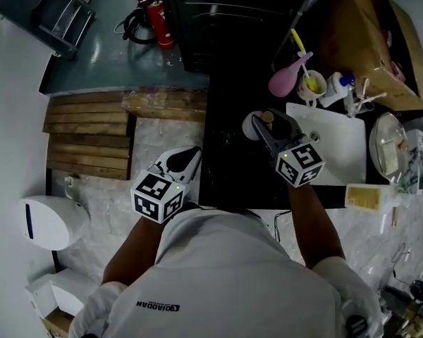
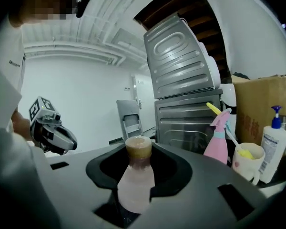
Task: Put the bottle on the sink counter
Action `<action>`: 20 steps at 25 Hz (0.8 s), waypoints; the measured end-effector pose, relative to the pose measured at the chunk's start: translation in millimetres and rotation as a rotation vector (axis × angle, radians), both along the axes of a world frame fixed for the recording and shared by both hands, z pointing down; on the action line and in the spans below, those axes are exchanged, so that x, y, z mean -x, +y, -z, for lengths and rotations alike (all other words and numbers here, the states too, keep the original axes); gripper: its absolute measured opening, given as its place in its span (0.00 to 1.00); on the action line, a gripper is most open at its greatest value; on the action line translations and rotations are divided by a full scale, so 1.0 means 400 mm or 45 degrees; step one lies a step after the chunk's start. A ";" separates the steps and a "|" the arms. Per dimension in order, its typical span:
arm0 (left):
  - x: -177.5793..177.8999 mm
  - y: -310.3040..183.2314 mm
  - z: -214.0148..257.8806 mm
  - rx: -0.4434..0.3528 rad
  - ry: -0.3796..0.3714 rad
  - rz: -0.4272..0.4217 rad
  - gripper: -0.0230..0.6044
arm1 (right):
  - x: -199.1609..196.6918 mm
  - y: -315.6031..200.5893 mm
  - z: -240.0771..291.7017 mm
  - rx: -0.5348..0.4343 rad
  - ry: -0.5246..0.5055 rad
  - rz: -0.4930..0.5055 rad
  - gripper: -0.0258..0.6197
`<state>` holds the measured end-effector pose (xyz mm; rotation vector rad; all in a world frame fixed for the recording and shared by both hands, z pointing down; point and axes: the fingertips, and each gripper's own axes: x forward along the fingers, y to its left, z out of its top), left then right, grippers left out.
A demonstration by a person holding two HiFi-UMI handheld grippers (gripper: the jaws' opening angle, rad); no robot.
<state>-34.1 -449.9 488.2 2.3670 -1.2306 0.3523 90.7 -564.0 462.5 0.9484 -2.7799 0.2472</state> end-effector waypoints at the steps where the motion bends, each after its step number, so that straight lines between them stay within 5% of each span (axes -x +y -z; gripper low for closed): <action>1: 0.005 -0.004 -0.001 -0.002 0.001 -0.028 0.06 | 0.009 -0.005 -0.007 -0.004 0.025 -0.013 0.29; 10: 0.089 -0.022 -0.026 -0.008 0.002 -0.165 0.06 | 0.107 -0.065 -0.072 0.016 0.133 -0.116 0.29; 20: 0.211 -0.004 -0.037 -0.016 0.016 -0.127 0.06 | 0.205 -0.189 -0.190 0.042 0.275 -0.124 0.29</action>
